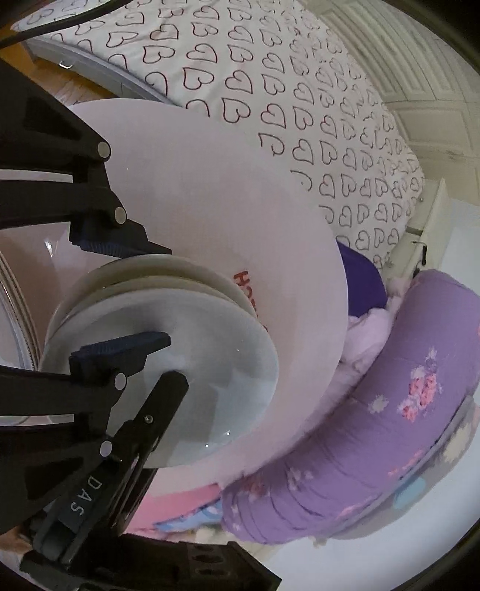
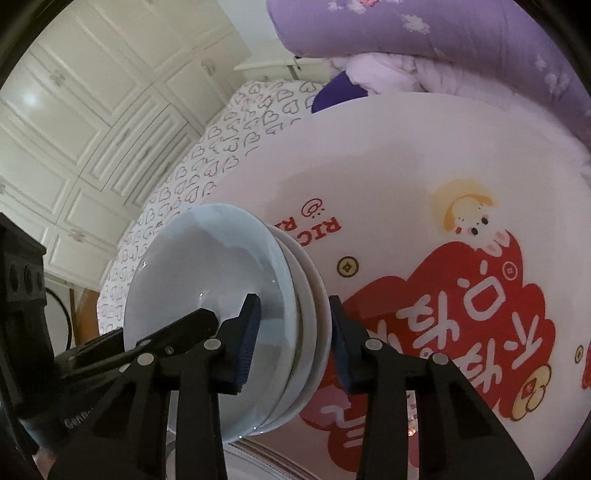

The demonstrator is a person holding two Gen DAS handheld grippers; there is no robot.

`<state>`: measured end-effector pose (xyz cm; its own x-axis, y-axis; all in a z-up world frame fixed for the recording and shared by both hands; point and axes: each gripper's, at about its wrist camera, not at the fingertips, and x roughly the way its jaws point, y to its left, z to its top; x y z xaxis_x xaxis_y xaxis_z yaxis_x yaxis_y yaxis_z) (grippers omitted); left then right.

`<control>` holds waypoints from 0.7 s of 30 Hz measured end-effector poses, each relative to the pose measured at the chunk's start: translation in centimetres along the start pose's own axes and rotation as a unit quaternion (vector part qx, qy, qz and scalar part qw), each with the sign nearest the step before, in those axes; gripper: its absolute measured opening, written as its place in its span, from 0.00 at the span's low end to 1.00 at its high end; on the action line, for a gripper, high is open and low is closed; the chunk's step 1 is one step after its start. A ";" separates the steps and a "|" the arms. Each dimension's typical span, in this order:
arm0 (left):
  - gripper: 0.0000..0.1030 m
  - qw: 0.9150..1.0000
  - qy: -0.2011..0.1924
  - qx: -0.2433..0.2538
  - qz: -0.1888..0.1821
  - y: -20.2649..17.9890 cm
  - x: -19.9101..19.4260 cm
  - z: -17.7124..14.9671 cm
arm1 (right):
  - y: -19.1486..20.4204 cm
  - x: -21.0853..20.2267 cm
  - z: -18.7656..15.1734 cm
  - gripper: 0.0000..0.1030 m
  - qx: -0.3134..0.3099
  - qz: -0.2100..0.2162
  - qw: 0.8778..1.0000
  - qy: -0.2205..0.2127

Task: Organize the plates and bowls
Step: 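Move both grippers to the rim of the nested bowl stack, then close the left gripper on the bowl stack rim while the right gripper grips it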

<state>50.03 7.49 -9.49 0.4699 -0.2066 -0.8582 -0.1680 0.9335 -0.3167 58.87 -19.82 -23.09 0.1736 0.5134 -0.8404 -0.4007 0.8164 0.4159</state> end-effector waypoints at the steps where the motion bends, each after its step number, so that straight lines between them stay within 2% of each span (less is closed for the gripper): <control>1: 0.33 1.000 0.001 -0.004 0.000 0.1 0.0 0.0 | -0.1 0.0 -0.1 0.36 0.004 0.001 1.000 0.000; 6: 0.31 1.000 0.003 -0.016 -0.004 -0.1 0.2 0.1 | -0.3 -0.1 -0.3 0.35 0.017 0.000 1.000 0.000; 8: 0.31 1.000 0.005 -0.015 -0.005 0.0 0.2 0.1 | -0.4 0.0 -0.3 0.39 0.021 0.006 1.000 0.006; 9: 0.35 1.000 0.007 -0.017 -0.003 0.1 0.1 -0.2 | -0.5 -0.1 -0.5 0.39 0.024 0.009 1.000 0.010; 10: 0.38 1.000 0.007 -0.018 0.001 0.4 0.1 -0.2 | -0.6 -0.2 -0.6 0.44 0.025 0.007 1.000 0.011; 11: 0.48 1.000 0.008 -0.019 0.006 0.6 -0.1 -0.5 | -0.7 -0.3 -0.8 0.47 0.024 0.005 1.000 0.010; 12: 0.53 1.000 0.006 -0.023 0.010 0.9 -0.3 -0.7 | -0.8 -0.3 -0.9 0.47 0.023 0.003 1.000 0.010; 13: 0.53 1.000 0.006 -0.025 0.009 1.0 -0.2 -0.8 | -0.9 -0.3 -1.0 0.47 0.023 0.005 1.000 0.010; 15: 0.51 1.000 0.010 -0.023 0.000 0.7 -0.2 -1.1 | -1.0 -0.3 -1.2 0.44 0.024 0.010 1.000 0.010; 16: 0.49 1.000 0.010 -0.021 -0.003 0.5 -0.2 -1.1 | -0.8 -0.4 -1.3 0.38 0.023 0.013 1.000 0.009; 18: 0.34 1.000 0.009 -0.015 -0.016 0.1 -0.3 -1.2 | -0.4 -0.5 -1.4 0.37 0.017 0.004 1.000 0.004; 21: 0.32 1.000 0.007 -0.023 -0.010 0.2 -0.6 -1.4 | -0.4 -0.6 -1.6 0.36 0.021 0.002 1.000 0.002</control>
<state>48.50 7.35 -9.61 0.4619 -0.2285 -0.8570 -0.1989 0.9149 -0.3512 57.46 -20.84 -23.34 0.1692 0.5154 -0.8401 -0.3634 0.8250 0.4329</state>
